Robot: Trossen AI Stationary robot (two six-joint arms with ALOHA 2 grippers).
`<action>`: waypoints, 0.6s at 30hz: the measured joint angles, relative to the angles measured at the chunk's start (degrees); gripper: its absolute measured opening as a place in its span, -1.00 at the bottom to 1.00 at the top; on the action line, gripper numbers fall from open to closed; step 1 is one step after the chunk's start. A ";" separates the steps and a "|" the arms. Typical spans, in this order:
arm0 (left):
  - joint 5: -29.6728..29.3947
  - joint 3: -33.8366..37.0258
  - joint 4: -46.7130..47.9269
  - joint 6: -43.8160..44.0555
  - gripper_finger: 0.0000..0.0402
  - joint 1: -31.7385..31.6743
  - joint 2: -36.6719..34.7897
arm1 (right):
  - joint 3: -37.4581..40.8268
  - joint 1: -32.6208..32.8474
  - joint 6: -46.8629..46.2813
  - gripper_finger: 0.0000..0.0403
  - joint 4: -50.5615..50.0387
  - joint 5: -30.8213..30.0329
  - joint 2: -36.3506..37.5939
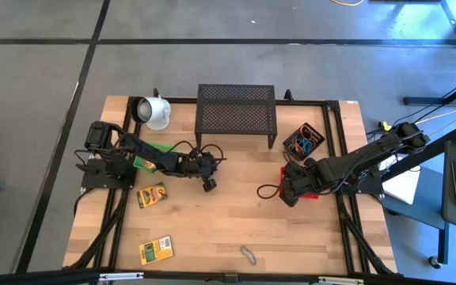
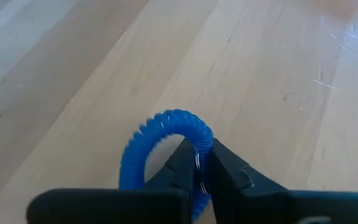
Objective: Pick & Place Office Desk Supplies
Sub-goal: Put the blue spring rubber keychain into the orange bin
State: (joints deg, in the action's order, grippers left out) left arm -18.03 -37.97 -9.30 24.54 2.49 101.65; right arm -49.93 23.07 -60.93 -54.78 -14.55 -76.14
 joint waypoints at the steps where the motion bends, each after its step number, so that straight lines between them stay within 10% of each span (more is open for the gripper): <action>1: 0.29 0.12 -0.61 0.04 -0.92 0.10 0.00 | 0.00 0.00 0.00 -0.01 0.02 0.00 0.00; 18: 13.52 0.56 -26.18 -4.11 -0.88 8.61 -4.46 | 0.00 0.02 2.06 -0.01 11.83 -0.90 0.00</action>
State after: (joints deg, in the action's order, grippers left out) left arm -4.50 -37.41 -35.48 20.43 11.09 97.18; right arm -49.93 23.09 -58.87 -42.96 -15.45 -76.14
